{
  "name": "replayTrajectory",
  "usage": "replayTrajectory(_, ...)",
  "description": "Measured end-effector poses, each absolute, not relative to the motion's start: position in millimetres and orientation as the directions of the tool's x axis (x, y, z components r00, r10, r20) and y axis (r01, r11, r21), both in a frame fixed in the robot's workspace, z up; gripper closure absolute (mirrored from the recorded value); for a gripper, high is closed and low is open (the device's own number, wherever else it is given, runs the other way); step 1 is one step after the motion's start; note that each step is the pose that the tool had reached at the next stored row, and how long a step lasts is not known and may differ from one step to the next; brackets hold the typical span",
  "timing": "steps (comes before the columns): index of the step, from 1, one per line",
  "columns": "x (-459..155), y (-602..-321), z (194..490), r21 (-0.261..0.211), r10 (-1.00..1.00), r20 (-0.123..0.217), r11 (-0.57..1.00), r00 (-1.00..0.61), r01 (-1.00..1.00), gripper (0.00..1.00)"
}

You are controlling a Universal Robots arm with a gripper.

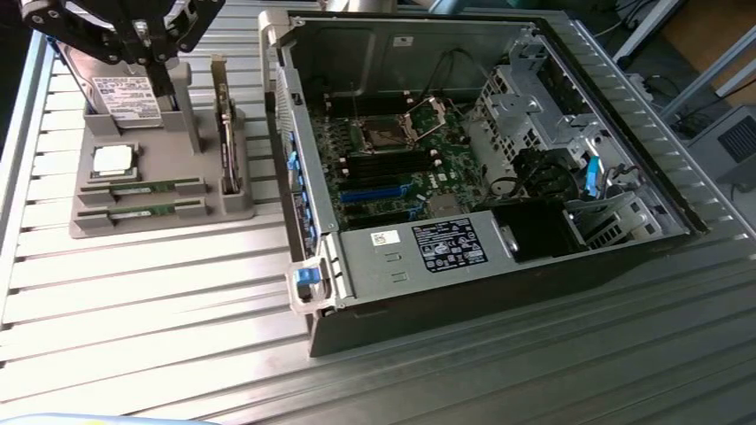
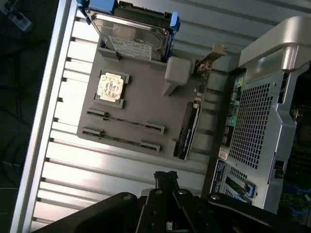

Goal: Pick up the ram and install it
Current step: 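Pick up the ram and move it above insertion slot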

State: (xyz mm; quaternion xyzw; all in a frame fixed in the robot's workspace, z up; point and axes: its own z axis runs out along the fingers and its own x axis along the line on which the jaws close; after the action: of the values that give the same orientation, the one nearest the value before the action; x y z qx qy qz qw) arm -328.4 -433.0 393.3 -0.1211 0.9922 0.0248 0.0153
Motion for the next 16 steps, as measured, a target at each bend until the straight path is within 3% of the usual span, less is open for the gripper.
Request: replayTrajectory(16, -328.4, -433.0, 393.2, 0.045, -0.66, -0.036, 0.749, -0.751, -0.661, 0.89)
